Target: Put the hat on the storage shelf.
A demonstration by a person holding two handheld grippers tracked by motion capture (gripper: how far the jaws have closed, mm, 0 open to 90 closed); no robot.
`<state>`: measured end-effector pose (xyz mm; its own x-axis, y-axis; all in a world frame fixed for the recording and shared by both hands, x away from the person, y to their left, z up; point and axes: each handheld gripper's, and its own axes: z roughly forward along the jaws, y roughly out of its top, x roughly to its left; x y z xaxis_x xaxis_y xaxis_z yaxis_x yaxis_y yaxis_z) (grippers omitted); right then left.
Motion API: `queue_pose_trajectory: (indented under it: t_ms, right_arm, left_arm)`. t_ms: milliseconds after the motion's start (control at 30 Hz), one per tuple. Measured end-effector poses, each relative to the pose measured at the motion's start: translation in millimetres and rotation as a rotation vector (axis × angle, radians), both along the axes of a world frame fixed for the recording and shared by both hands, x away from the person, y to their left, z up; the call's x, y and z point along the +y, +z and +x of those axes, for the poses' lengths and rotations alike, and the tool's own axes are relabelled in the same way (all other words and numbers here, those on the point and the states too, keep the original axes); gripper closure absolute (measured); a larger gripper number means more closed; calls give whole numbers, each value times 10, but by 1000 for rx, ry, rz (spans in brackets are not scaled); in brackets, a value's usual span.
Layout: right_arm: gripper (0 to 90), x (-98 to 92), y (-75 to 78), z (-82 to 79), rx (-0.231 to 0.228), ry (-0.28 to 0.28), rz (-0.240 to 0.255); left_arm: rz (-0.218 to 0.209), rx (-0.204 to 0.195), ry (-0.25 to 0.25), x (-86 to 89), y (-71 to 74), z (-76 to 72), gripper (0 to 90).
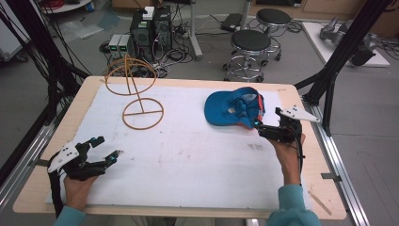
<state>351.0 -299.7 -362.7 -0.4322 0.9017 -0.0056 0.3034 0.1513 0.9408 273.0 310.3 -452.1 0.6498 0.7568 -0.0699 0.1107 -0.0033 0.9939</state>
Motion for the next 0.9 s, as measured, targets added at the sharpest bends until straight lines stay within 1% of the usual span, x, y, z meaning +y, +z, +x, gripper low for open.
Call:
queue_pose_trajectory:
  t_ms: [33, 100, 133, 200, 267, 300, 333, 400, 433, 467, 500, 533, 567, 600, 700, 767, 800, 833, 867, 900]
  right_arm:
    - [79, -3, 6, 53, 14, 1, 4]
    - [78, 2, 34, 149, 46, -13, -8]
    - [79, 1, 46, 192, 38, -18, -11]
    - [79, -3, 78, 273, 54, -25, 10]
    - [79, -14, 106, 361, 67, -41, 10]
    - [79, -23, 123, 413, 77, -44, 5]
    - [79, -26, 146, 465, 100, -47, 1]
    - [79, -35, 199, 569, 120, -52, -11]
    - [79, -38, 226, 617, 128, -55, -4]
    - [79, -43, 251, 661, 143, -49, 8]
    - [79, -43, 251, 661, 143, -49, 8]
    - [79, -45, 287, 755, 157, -40, -3]
    - [79, -44, 294, 779, 159, -41, -1]
    - [79, -43, 299, 817, 172, -41, -1]
    - [80, -40, 292, 930, 197, -47, -39]
    - [85, -49, 260, 981, 198, -65, -22]
    - [97, -59, 230, 1005, 214, -78, -20]
    - [111, -65, 194, 1029, 236, -86, -33]
    - [138, -59, 156, 1046, 257, -99, -60]
    - [147, -45, 124, 1063, 273, -121, -98]
  left_arm:
    - [0, -1, 0, -1, 0, 0, 165]
    - [0, -1, 0, -1, 0, -1, 165]
    - [2, 0, -1, 0, 0, 0, 165]
    - [3, 0, -1, 0, 0, 1, 165]
    - [5, -1, -1, 0, 1, 1, 165]
    - [5, -2, -1, -2, 0, 1, 165]
    - [6, -3, -1, -3, 1, 0, 165]
    - [5, -4, 0, -5, 0, -1, 165]
    - [6, -3, -1, -3, 1, 0, 165]
    - [5, -3, 0, -3, 0, 1, 165]
    - [5, -3, 0, -3, 0, 1, 165]
    - [6, -3, -1, -3, 1, 1, 165]
    - [5, -1, -2, -5, 0, 0, 165]
    - [5, -3, -1, -6, 1, -1, 165]
    - [6, -3, -1, -7, 1, -1, 165]
    - [6, -3, -1, -8, 0, -2, 165]
    - [7, -3, -1, -7, 1, -2, 165]
    - [7, -3, -1, -7, 1, -2, 165]
    - [6, -3, -1, -8, 0, -2, 165]
    - [6, -3, -1, -8, 1, -1, 165]
